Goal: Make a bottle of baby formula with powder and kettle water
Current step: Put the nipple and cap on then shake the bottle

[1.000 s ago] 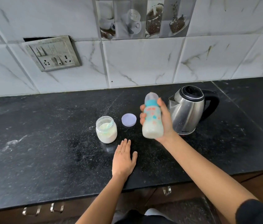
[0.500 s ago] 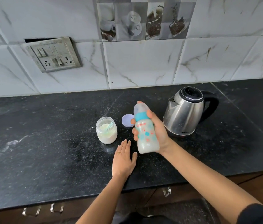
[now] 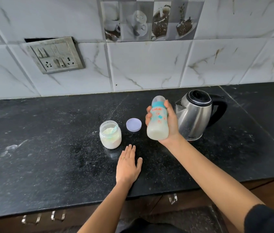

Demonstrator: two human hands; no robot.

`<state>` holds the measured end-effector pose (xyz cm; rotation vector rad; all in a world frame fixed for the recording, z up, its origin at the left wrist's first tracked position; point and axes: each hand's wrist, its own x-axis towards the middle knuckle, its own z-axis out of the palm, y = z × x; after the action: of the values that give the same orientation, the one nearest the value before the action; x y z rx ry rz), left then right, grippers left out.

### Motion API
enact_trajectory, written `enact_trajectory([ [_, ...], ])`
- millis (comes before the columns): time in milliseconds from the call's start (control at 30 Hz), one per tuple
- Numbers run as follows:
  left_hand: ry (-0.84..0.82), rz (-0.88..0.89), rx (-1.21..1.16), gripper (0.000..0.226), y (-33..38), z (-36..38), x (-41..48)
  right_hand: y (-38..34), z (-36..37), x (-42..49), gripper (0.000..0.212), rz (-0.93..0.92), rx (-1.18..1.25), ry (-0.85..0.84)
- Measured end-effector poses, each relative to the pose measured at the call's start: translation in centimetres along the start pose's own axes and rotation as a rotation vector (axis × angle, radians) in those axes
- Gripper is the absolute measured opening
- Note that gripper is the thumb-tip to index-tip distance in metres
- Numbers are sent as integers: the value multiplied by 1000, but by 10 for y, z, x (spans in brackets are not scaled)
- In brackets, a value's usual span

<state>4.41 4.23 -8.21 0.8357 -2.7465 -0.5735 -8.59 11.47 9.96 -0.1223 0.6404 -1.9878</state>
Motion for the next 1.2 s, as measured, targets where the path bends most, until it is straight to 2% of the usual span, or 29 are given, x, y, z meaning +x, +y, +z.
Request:
enact_trajectory([
  [133, -4, 2, 8, 62, 0, -2, 0, 15, 4, -15, 34, 88, -176, -93],
  [233, -3, 4, 3, 61, 0, -3, -1, 12, 0, 2, 36, 35, 39, -8],
  [300, -4, 4, 0, 61, 0, -3, -1, 10, -1, 8, 48, -4, 111, 24],
  [400, -3, 10, -9, 61, 1, -4, 0, 18, 4, -8, 32, 80, -113, -75],
  [467, 5, 11, -12, 61, 0, -3, 0, 18, 11, -16, 38, 83, -242, -69],
  [533, 1, 9, -12, 61, 0, -3, 0, 12, 8, -3, 33, 35, -93, 16],
  [600, 3, 7, -15, 60, -1, -2, 0, 6, 2, 7, 37, -16, 48, 102],
  [667, 6, 10, -15, 61, 0, -2, -1, 9, 0, 1, 40, 36, 13, 51],
  [733, 4, 12, -17, 61, 0, -2, -1, 18, 1, -15, 45, 106, -156, -53],
  [800, 9, 10, -18, 61, 0, -2, 0, 19, 5, -19, 45, 113, -229, -34],
  [900, 2, 10, -21, 61, 0, -2, 0, 11, 3, -3, 38, 19, 12, 69],
  [933, -1, 9, -22, 60, 0, -1, 0, 11, 3, -3, 39, 16, 14, 77],
  [1067, 19, 24, -15, 61, -2, -1, 1, 29, 11, -28, 37, 101, -279, -90],
  [1133, 18, 18, -10, 61, -1, -1, 1, 24, 15, -23, 40, 107, -222, -63],
  [1200, 12, 10, -7, 61, 0, -1, 0, 15, 10, -7, 40, 32, -36, 41],
])
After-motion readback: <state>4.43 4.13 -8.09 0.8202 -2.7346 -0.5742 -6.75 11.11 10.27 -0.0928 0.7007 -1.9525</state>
